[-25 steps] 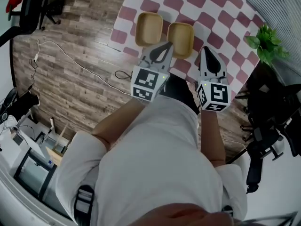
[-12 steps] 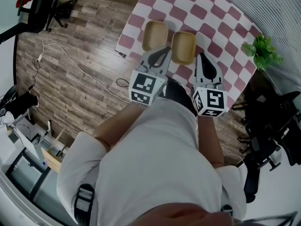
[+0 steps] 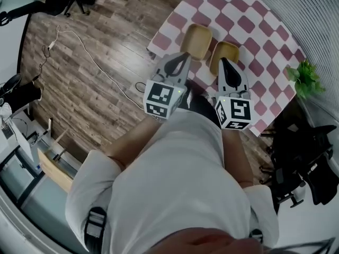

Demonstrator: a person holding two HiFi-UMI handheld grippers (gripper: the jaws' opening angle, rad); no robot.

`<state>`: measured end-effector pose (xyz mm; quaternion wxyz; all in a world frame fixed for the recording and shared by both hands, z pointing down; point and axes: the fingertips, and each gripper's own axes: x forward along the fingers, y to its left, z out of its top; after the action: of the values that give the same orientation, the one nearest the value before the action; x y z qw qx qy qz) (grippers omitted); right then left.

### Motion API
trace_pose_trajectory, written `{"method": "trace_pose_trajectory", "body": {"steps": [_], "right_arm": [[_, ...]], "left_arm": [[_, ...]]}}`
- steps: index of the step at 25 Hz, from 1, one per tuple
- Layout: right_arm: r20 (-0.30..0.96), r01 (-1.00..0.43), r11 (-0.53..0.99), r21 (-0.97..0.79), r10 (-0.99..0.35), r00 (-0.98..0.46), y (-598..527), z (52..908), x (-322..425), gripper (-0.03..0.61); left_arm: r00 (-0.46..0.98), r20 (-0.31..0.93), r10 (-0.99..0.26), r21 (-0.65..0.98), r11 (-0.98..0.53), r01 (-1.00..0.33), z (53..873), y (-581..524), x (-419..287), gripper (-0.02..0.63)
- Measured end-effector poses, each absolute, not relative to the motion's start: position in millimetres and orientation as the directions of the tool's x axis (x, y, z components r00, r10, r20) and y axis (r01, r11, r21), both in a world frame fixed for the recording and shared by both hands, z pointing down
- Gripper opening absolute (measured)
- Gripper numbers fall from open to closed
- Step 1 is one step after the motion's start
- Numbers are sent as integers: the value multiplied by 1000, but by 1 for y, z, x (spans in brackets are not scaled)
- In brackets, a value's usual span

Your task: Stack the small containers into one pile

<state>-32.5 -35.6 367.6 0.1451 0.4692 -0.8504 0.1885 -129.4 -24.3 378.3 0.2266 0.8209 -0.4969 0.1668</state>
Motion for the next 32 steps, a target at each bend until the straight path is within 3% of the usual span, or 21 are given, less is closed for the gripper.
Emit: {"method": "trace_pose_trajectory", "body": {"steps": [13, 15, 32], "right_arm": [[476, -854, 474, -214, -712, -515, -44, 398, -51, 35], [491, -857, 465, -223, -706, -511, -47, 410, -53, 37], [618, -884, 369, -288, -634, -466, -53, 517, -64, 41]], "left_arm": [[475, 555, -683, 234, -419, -877, 413, -38, -143, 43], [483, 577, -659, 252, -418, -873, 429, -41, -144, 112], [428, 749, -506, 274, -352, -895, 583, -57, -168, 112]]}}
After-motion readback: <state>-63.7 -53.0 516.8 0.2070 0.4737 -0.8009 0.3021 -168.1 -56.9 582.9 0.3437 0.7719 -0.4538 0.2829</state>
